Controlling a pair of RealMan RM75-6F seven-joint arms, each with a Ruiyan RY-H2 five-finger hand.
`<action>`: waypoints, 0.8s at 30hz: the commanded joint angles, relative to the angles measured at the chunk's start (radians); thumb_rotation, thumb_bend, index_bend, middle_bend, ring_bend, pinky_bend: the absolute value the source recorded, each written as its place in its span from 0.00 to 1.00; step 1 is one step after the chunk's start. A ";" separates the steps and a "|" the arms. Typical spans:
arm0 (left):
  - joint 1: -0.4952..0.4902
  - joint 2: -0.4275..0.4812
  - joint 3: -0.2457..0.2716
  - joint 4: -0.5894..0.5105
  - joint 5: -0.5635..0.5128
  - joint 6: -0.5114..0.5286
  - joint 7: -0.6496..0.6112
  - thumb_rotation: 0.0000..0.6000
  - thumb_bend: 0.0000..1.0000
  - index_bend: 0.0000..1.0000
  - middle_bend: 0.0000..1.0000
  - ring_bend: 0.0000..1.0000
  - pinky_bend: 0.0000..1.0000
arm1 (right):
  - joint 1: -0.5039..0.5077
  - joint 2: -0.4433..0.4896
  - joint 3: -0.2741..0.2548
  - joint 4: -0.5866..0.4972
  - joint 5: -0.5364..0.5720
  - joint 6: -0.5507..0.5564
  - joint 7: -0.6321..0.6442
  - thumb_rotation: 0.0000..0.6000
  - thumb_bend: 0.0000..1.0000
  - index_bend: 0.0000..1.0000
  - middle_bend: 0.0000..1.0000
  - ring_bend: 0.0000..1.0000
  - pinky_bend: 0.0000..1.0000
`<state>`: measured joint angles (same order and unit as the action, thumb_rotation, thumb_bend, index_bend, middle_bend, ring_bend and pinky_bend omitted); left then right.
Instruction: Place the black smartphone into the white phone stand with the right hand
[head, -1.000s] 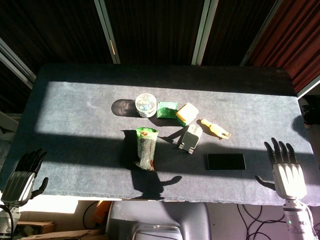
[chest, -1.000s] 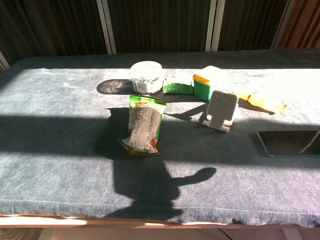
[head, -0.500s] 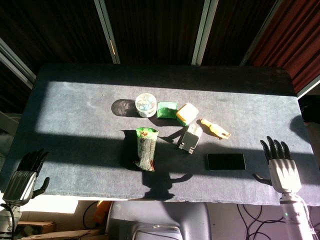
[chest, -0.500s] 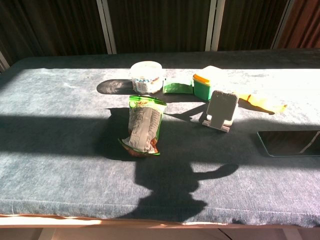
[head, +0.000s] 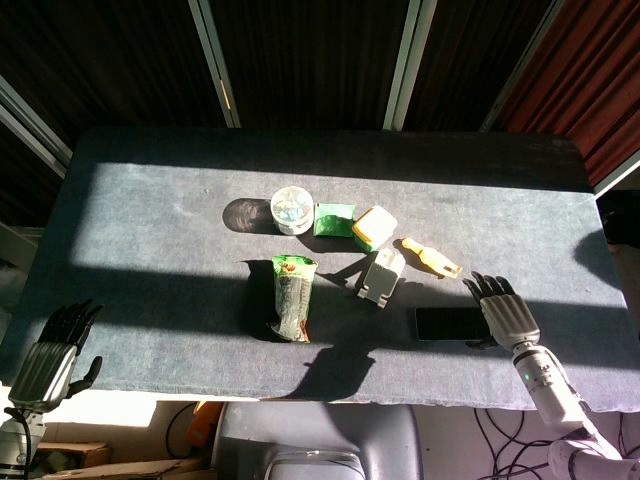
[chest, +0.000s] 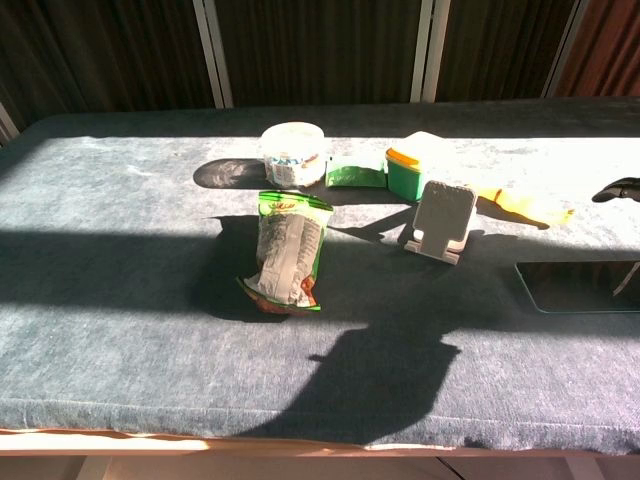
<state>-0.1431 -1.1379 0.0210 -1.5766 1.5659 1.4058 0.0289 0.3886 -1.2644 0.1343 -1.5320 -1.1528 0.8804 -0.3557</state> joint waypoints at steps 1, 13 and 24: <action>0.001 0.000 0.001 0.000 0.002 0.002 0.000 1.00 0.43 0.00 0.00 0.00 0.07 | 0.041 -0.018 0.000 0.038 0.018 -0.076 0.066 1.00 0.18 0.17 0.11 0.00 0.10; 0.000 -0.002 0.003 -0.001 0.003 0.000 0.004 1.00 0.43 0.00 0.00 0.00 0.07 | 0.087 -0.071 -0.027 0.141 -0.033 -0.140 0.215 1.00 0.18 0.38 0.26 0.03 0.14; 0.000 -0.003 0.005 0.000 0.006 0.002 0.004 1.00 0.43 0.00 0.00 0.00 0.06 | 0.097 -0.091 -0.051 0.175 -0.062 -0.130 0.273 1.00 0.18 0.41 0.28 0.04 0.14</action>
<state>-0.1426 -1.1406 0.0261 -1.5764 1.5718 1.4084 0.0325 0.4849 -1.3533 0.0841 -1.3592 -1.2144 0.7503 -0.0852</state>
